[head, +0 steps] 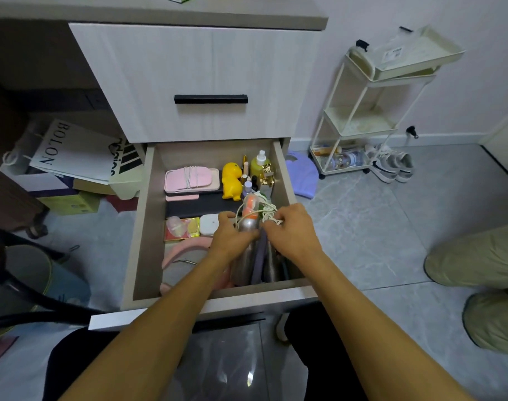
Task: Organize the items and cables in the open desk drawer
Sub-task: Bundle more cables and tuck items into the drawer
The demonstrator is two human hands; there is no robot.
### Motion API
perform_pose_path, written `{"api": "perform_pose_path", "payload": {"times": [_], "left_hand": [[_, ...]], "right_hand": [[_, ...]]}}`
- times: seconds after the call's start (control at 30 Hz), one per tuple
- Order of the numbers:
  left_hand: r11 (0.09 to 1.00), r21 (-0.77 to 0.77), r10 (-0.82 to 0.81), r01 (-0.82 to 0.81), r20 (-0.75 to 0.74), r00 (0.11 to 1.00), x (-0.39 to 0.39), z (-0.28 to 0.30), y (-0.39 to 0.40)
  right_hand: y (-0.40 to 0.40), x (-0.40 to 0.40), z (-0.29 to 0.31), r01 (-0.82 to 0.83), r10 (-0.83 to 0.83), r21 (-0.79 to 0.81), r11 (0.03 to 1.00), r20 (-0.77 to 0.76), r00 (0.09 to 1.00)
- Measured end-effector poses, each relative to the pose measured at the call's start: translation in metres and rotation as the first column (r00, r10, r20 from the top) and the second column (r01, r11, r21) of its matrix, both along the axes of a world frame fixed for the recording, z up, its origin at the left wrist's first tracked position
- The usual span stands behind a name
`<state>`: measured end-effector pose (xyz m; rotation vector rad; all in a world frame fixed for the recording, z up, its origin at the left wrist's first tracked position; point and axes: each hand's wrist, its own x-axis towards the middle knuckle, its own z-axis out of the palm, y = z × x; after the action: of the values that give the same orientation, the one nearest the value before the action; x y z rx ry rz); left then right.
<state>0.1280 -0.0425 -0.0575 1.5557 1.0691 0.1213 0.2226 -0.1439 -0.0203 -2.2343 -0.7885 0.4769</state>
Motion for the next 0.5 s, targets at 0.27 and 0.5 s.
{"api": "perform_pose_path", "payload": {"times": [0.27, 0.5], "left_hand": [[0.943, -0.292, -0.107, 0.159, 0.185, 0.977, -0.012, 0.000, 0.011], [0.991, -0.137, 0.007, 0.002, 0.068, 0.998, -0.010, -0.008, 0.014]], "right_hand": [[-0.003, -0.006, 0.003, 0.110, 0.045, 0.303, 0.947, -0.462, 0.886], [0.009, -0.003, -0.017, 0.229, -0.119, 0.262, 0.937, -0.380, 0.918]]}}
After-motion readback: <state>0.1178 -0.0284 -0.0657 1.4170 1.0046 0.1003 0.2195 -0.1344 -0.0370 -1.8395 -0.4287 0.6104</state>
